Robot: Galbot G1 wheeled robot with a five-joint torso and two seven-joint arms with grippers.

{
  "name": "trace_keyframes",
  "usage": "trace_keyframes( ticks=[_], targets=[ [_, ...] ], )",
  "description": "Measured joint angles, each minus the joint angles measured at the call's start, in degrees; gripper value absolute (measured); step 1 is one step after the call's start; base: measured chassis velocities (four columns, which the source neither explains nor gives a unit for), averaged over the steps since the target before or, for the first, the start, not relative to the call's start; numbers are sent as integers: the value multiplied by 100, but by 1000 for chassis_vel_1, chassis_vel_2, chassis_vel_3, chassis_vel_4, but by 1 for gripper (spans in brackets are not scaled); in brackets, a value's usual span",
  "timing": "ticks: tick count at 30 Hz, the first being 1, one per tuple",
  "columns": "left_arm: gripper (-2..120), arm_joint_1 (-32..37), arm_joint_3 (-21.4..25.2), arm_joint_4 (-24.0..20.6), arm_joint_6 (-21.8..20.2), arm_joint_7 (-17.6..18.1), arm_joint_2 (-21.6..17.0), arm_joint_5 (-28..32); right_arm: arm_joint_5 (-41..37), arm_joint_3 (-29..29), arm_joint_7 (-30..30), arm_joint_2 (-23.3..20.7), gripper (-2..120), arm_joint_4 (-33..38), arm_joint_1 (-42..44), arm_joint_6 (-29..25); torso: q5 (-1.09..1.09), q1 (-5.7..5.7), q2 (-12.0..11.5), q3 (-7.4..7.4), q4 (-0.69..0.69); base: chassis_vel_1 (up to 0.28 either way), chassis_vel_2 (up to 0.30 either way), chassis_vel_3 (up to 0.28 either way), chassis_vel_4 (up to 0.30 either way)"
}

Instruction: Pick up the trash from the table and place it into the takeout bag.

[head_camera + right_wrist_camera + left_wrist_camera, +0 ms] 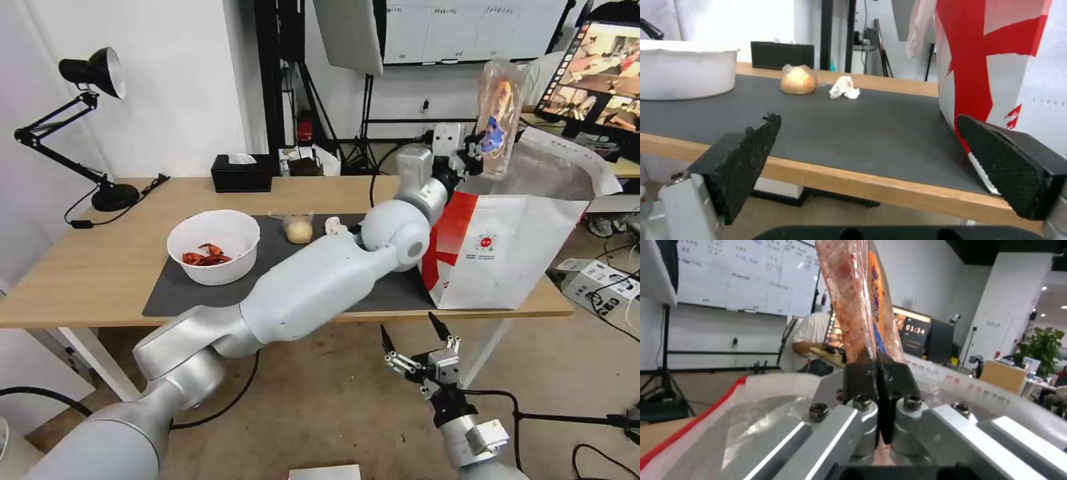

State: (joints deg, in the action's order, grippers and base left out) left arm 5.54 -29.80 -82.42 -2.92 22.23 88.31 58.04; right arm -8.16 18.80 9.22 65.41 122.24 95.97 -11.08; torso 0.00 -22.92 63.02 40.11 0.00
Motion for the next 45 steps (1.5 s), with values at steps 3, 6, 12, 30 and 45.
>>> trace_keyframes(
  ticks=[3, 6, 12, 30, 45],
  targets=[
    [0, 54, -27, -16, -1, 0, -57, 37, -4, -3, 0, -3, 100, -16, -4, 4, 0, 0, 0, 0, 0, 0, 0, 0, 0],
    [0, 122, -45, -146, -2, 1, -172, 135, 0, -26, -3, 10, 100, -34, 1, 8, 0, 0, 0, 0, 0, 0, 0, 0, 0],
    [7, 141, -41, -394, -16, 1, -333, 453, 12, -35, -5, 55, 100, -35, 36, 12, -1, 0, 0, 0, 0, 0, 0, 0, 0],
    [69, 124, 223, -1052, -104, -1, -668, 1160, 59, 115, -6, 168, 100, 121, 214, 29, -1, 0, 0, 0, 1, 0, 0, 0, 0],
    [100, 1904, 1048, -2408, 110, -183, -2579, 275, 143, 176, -7, 258, 100, 201, 229, 23, -4, 0, 0, 1, -1, 0, 0, 0, 0]
  ],
)
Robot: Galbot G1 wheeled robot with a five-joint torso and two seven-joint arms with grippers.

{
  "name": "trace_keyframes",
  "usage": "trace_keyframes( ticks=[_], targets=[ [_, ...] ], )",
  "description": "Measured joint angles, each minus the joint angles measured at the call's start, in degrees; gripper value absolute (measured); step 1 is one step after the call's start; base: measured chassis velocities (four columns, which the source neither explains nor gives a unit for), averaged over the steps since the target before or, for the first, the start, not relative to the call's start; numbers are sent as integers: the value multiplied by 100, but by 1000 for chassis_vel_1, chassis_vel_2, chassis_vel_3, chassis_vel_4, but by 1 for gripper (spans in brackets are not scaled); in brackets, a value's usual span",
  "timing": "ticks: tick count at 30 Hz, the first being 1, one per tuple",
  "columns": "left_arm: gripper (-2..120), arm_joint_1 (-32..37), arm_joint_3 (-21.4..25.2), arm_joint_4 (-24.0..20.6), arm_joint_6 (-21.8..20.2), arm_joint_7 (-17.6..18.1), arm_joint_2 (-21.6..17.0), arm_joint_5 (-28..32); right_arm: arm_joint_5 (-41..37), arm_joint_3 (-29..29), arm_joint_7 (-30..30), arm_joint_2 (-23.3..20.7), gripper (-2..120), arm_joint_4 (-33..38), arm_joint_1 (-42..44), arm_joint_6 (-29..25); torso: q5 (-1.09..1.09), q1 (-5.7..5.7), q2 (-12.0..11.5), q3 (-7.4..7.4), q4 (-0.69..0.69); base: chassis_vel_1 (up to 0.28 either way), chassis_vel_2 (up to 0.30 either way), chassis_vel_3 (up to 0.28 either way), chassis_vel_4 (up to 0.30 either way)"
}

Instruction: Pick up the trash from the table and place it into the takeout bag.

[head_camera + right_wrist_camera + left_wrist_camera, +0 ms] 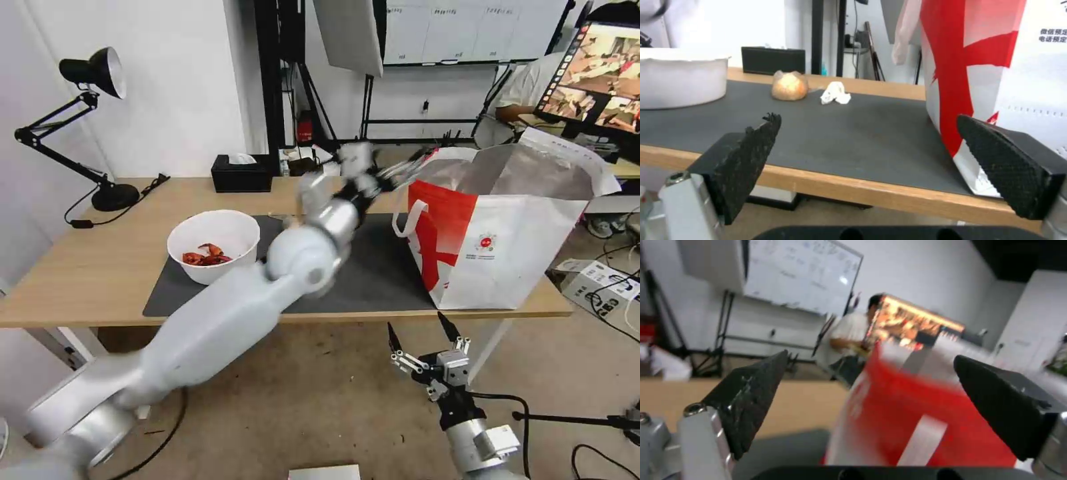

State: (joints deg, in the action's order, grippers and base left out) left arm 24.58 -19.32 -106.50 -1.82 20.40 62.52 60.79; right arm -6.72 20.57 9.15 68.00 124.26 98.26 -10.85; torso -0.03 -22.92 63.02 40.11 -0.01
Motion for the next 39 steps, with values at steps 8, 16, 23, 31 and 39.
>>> trace_keyframes(
  ticks=[8, 16, 23, 31, 39],
  targets=[
    [100, 1548, 776, -360, 251, -280, -401, -971, -2, -20, 7, 9, 100, -156, -60, -12, 2, 0, 0, -1, 2, 0, 0, 0, 0],
    [100, 3202, 1987, -705, 421, -631, -740, -1681, 2, -34, 13, 44, 100, -245, -52, -51, 2, 1, 1, -1, 0, 0, 0, 0, 0],
    [100, 4216, 2877, -1064, 503, -775, -825, -2266, -142, -40, 80, 84, 100, -335, -80, -80, 3, 1, 1, -1, 2, 0, 0, 0, 0],
    [100, 5335, 3481, -1238, 514, -786, -584, -3104, -291, -67, 84, 65, 100, -486, -175, -102, 3, 0, 1, -1, 1, 0, 0, 0, 0],
    [100, 6498, 4167, -1297, 685, -803, -124, -3804, -704, -101, -216, 9, 100, -598, -313, -197, 3, 0, 1, -1, 1, 0, 0, 0, 0]
  ],
)
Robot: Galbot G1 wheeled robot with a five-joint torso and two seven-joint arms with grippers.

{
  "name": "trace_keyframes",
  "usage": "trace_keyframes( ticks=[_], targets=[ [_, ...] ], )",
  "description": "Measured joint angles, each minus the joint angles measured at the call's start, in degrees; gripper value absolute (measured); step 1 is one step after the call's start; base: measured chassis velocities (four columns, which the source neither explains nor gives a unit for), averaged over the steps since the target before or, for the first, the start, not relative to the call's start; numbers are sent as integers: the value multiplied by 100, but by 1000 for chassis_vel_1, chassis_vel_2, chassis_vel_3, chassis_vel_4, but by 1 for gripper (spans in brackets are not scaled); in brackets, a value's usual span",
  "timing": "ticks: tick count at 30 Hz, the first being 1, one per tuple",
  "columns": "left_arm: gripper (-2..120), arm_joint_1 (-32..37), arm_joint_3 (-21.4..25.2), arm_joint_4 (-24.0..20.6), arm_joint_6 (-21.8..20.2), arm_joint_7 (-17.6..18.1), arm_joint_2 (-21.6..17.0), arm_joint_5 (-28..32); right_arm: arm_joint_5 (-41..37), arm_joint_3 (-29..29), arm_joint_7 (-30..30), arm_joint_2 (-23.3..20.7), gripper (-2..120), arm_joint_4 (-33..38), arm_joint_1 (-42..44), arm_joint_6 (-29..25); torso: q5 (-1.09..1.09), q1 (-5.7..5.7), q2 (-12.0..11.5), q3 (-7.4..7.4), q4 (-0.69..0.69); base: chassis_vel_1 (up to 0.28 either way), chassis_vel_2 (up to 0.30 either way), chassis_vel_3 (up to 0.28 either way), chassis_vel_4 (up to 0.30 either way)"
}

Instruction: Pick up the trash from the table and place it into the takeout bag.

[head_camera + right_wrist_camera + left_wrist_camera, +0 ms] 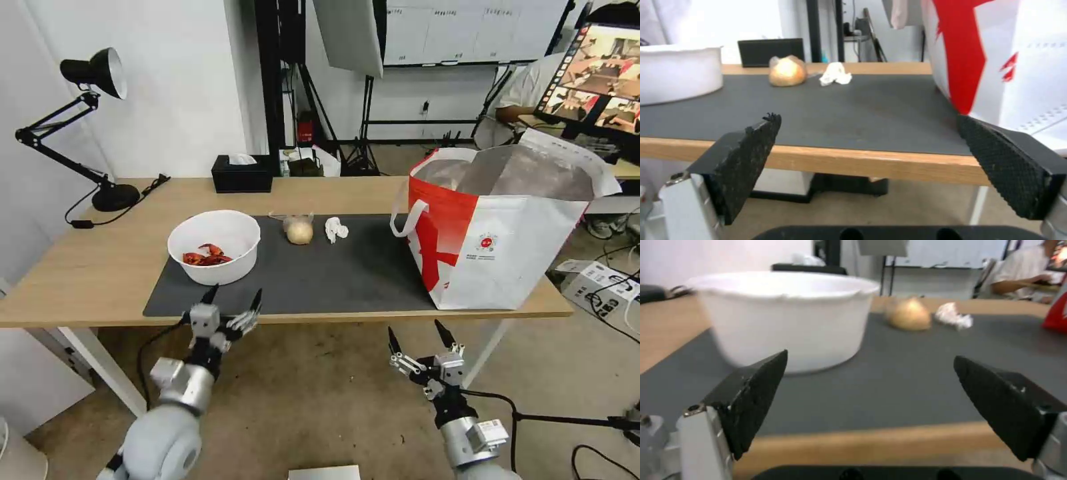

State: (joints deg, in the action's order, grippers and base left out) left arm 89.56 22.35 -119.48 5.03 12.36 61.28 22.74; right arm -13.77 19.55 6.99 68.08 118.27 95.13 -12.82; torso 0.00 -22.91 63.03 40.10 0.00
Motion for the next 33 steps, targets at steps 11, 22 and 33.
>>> trace_keyframes(
  ticks=[11, 22, 33],
  targets=[
    [100, 510, 287, 109, 224, -55, 343, -372, -76, -65, -271, -4, 100, -108, -31, -33, 0, 0, 0, 0, 0, 0, 0, 0, 0],
    [100, 638, 260, 196, 335, -171, 419, -465, -66, -102, -298, 3, 100, -148, -54, -42, 0, 0, 0, 0, 1, 0, 0, 0, 0],
    [100, 689, 221, 228, 402, -241, 489, -506, -56, -242, -297, -58, 100, -42, -178, -5, 0, 0, -1, 0, 1, 0, 0, 0, 0]
  ],
)
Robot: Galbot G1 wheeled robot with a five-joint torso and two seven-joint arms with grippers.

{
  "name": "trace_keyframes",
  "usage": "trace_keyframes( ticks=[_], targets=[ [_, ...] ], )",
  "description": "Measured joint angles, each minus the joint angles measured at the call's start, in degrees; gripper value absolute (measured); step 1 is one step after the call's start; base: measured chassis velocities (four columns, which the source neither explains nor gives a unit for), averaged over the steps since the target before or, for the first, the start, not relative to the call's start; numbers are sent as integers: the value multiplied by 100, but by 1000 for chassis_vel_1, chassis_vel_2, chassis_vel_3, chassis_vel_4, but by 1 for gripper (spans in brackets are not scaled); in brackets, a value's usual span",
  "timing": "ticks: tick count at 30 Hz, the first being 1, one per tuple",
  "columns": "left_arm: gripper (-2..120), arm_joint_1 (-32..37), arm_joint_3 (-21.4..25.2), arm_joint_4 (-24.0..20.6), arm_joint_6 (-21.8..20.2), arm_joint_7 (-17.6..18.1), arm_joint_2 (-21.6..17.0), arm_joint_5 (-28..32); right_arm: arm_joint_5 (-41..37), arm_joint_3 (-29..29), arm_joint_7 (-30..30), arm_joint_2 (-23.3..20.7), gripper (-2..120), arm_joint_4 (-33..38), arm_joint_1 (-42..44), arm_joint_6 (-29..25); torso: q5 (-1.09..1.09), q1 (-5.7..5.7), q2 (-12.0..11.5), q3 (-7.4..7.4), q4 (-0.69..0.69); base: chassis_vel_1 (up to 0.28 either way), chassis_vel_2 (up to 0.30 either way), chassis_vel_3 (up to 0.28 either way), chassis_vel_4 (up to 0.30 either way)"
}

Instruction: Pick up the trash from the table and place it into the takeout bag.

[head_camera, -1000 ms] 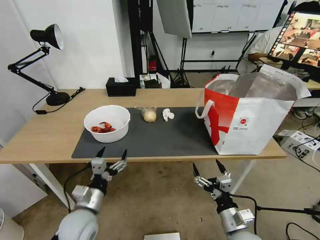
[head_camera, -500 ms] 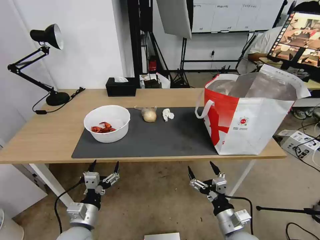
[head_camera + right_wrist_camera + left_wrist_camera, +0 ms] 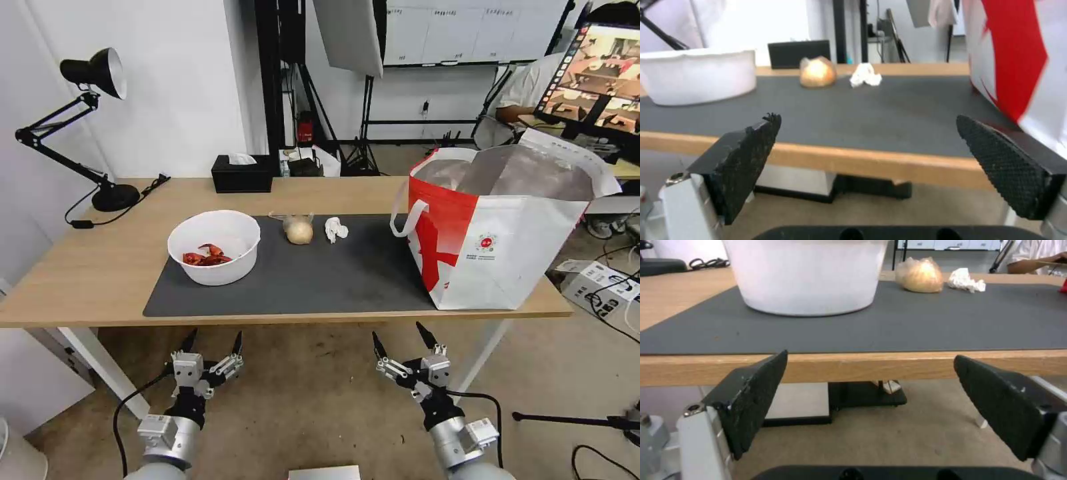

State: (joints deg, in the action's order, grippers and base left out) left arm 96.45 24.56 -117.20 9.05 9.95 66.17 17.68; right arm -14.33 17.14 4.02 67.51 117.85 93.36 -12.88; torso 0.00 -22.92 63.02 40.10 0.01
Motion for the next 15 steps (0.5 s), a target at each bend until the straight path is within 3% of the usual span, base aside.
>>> trace_keyframes(
  ticks=[15],
  targets=[
    [100, -10, -106, -261, -138, 9, 5, 24, 98, -764, -14, -846, 100, 73, -1794, 799, 0, 0, 0, 1, -1, 0, 0, 0, 0]
  ],
)
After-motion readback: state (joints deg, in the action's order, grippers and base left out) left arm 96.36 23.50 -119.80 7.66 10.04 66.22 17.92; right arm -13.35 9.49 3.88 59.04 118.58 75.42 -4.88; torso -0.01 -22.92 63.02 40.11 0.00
